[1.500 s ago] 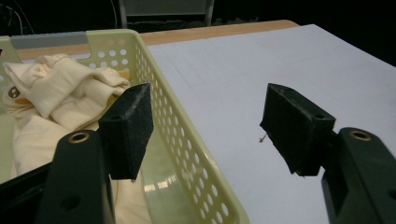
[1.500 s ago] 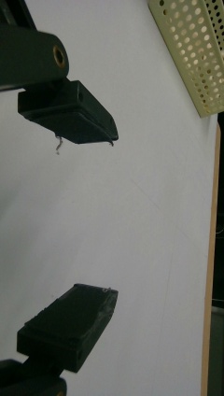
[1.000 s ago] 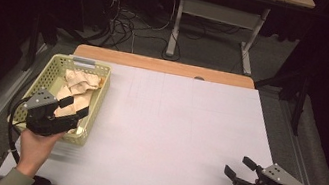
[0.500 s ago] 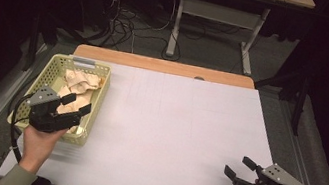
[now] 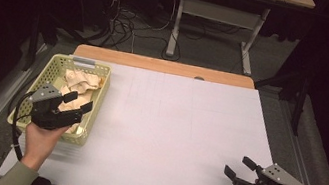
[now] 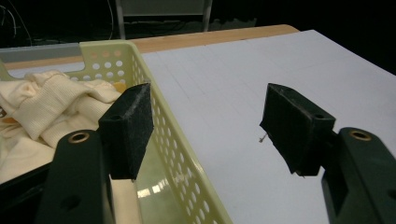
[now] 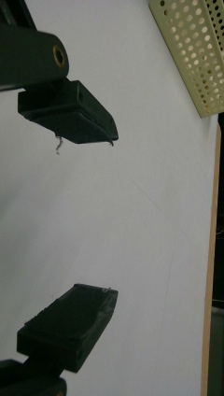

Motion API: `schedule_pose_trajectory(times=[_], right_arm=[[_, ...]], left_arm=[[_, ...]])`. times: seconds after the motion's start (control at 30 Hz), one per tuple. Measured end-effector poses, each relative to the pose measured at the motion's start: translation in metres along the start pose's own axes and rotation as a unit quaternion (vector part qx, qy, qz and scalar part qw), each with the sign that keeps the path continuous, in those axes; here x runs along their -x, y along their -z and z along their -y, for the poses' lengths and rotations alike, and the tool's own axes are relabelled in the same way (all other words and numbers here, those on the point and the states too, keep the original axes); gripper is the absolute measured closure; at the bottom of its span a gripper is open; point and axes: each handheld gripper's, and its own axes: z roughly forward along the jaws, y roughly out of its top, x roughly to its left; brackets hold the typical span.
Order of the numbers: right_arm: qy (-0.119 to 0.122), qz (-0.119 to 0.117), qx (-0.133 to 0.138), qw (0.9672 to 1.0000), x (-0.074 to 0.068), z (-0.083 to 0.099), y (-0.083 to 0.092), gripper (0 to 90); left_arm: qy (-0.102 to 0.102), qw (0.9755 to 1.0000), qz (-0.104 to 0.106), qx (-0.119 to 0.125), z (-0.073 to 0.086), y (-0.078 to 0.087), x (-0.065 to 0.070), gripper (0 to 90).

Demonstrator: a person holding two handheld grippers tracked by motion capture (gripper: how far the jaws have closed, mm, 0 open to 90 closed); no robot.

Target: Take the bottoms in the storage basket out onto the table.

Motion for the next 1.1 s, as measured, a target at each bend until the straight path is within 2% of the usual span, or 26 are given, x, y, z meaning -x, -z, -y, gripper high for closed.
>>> schedule_pose_trajectory(times=[1.1], right_arm=[[-0.001, 0.0, 0.0, 1.0, 0.0, 0.0, 0.0, 20.4]], left_arm=[[0.007, 0.9999, 0.001, -0.008, -0.012, -0.013, -0.007, 32.7]])
